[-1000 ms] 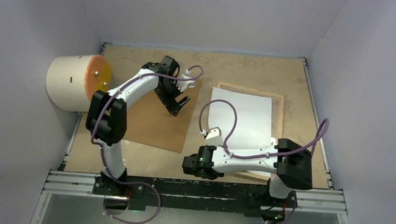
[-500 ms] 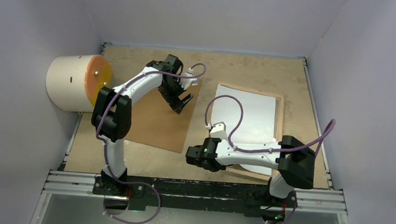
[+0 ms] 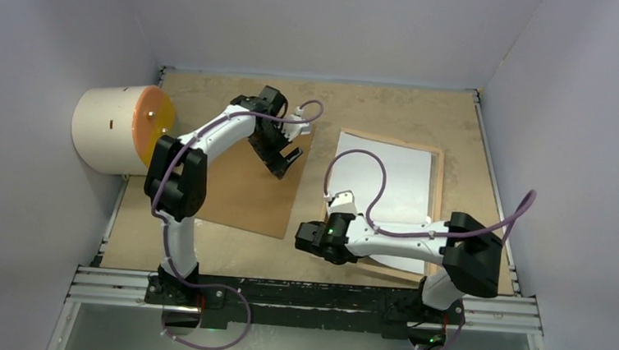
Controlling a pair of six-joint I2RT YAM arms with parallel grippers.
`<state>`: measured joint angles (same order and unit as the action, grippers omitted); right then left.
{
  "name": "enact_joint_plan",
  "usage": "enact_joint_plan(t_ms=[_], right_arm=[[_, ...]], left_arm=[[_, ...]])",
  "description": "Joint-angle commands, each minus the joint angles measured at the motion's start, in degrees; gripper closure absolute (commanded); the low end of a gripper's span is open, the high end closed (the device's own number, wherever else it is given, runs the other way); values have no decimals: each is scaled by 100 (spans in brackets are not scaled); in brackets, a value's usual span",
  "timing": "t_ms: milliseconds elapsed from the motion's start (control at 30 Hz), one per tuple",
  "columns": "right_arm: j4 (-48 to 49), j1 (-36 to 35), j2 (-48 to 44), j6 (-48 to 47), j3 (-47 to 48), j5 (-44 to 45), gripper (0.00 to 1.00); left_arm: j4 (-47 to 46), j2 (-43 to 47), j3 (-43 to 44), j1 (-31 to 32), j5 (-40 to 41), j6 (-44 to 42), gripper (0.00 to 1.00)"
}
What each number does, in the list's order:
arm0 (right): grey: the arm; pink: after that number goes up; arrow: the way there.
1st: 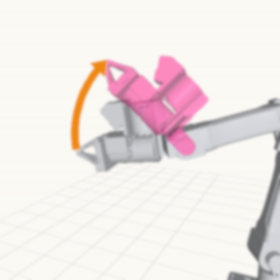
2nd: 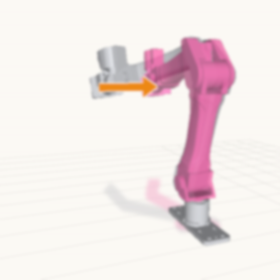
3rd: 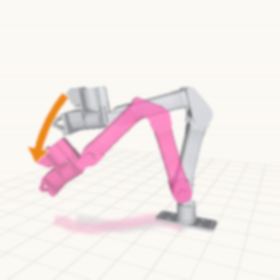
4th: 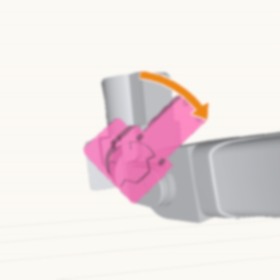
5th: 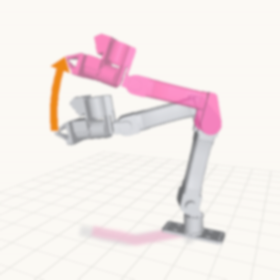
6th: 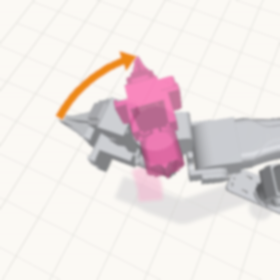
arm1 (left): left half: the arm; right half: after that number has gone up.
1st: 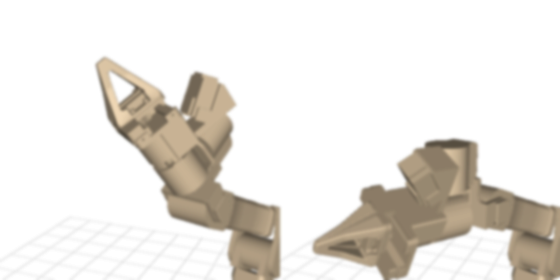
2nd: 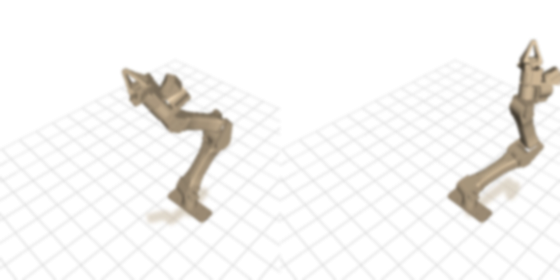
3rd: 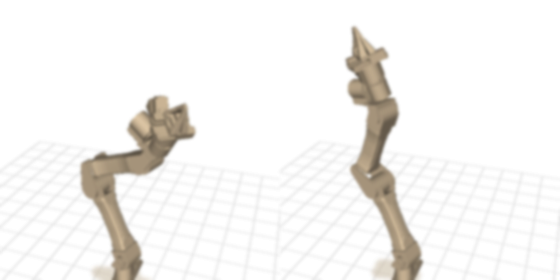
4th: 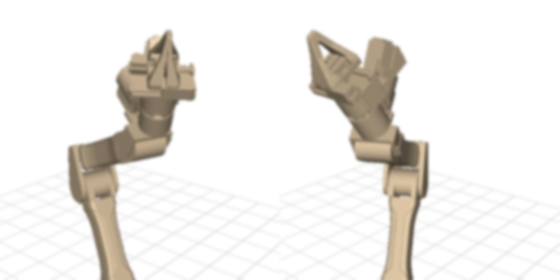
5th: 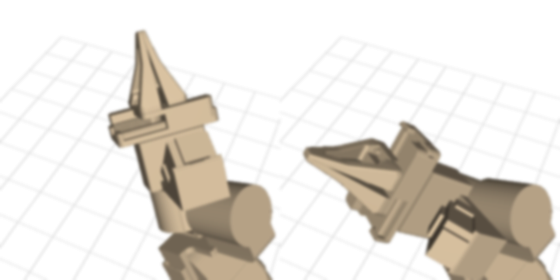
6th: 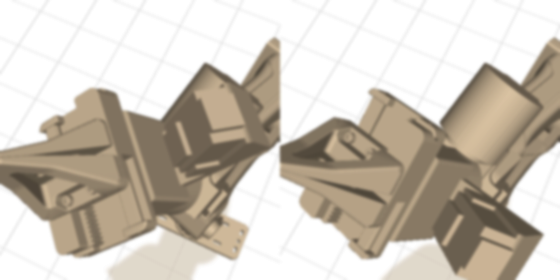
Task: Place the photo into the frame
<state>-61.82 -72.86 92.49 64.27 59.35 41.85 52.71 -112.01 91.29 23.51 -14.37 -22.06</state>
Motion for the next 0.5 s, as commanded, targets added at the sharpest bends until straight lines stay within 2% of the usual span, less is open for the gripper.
enact_joint_plan(t_ms=[0, 67, 200, 300, 367, 467], right_arm=[[828, -10, -665, -355, -139, -610, 43], [1017, -1, -856, -570, -64, -763, 22], [1370, 95, -1175, -980, 128, -1351, 3], [1799, 454, -1403, -1347, 105, -2038, 1], [1736, 878, -1581, -1316, 105, -2063, 1], [2011, 2115, -2054, -1403, -96, -1947, 1]], left_arm=[[-110, -152, 222, 116, -86, -40, 1], [-111, -160, 271, 119, -90, -61, 1], [-112, -225, 353, 119, -94, -95, 1], [-86, -339, 475, 119, -149, -88, 1], [-125, -380, 495, 118, -168, -68, 1], [-196, -445, 517, 134, -228, -13, 1]])
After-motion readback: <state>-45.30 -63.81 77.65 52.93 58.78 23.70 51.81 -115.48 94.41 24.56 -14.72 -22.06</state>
